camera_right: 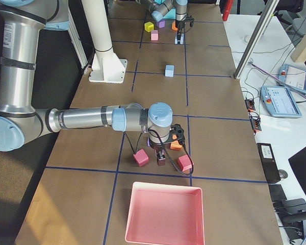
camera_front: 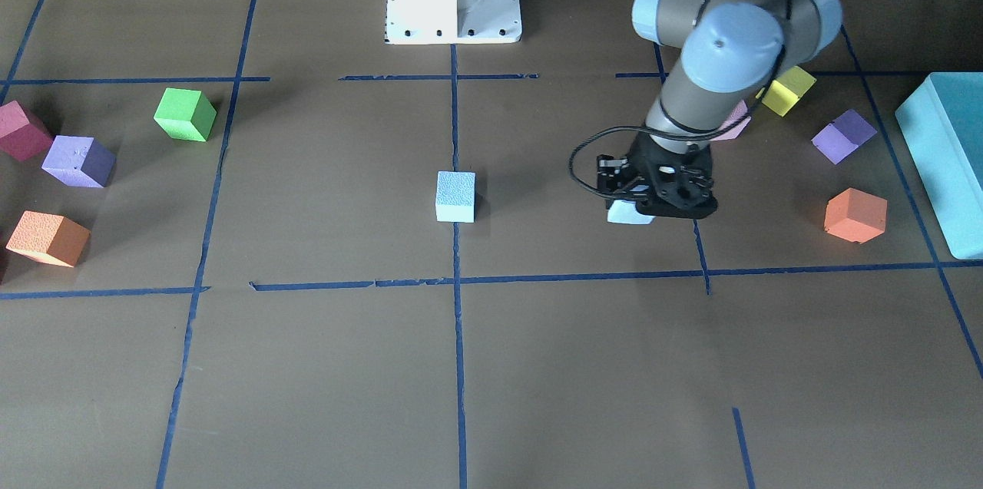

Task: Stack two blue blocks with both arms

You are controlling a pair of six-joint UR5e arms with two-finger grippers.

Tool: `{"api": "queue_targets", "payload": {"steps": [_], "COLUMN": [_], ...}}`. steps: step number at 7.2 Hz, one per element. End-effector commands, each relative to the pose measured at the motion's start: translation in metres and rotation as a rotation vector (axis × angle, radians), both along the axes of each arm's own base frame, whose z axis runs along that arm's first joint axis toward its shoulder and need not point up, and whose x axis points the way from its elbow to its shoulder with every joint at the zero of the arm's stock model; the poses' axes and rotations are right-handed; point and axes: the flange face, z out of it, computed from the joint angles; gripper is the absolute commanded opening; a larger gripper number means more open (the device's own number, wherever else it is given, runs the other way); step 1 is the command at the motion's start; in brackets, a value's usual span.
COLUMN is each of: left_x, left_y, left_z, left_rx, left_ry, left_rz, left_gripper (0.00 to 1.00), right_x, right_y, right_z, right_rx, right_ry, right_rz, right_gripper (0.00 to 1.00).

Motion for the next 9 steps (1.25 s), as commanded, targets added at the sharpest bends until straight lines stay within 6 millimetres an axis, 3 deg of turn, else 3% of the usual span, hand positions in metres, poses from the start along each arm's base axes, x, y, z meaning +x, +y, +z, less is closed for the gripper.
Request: {"api": "queue_targets", "payload": {"steps": [1,2,3,4,5,7,9], "left_x": [0.09,0.135,0.151,0.169,0.179,0.184,0.186], "left_y": [0.014,0.019,0.022,0.041,0.053,0.059,0.058], "left_z": [-0.089,-0.11,-0.113,-0.109,-0.108,-0.107,-0.109], "left_rx": [-0.031,-0.018,-0.022,-0.028,-0.017,-0.015,-0.011], "left_ry": [0.009,-0.025,-0.038,-0.049,-0.056,-0.058,-0.056], "left_rz": [-0.045,-0.051,-0.041,-0.031,-0.028,-0.018,-0.014], "left_gripper": [0.3,0.31,0.32,0.34,0.35,0.37,0.52], "right_x": [0.0,0.0,0.0,0.0,0.0,0.0,0.0], "right_y": [0.0,0.0,0.0,0.0,0.0,0.001,0.001], "right_z": [0.0,0.0,0.0,0.0,0.0,0.001,0.001], "right_rx": [0.0,0.0,0.0,0.0,0.0,-0.001,-0.002], "right_ry": [-0.001,-0.001,0.001,-0.001,-0.001,-0.001,-0.001], "right_rz": [0.0,0.0,0.0,0.0,0.0,-0.001,0.0], "right_gripper": [1.0,1.0,1.0,1.0,1.0,1.0,1.0]}}
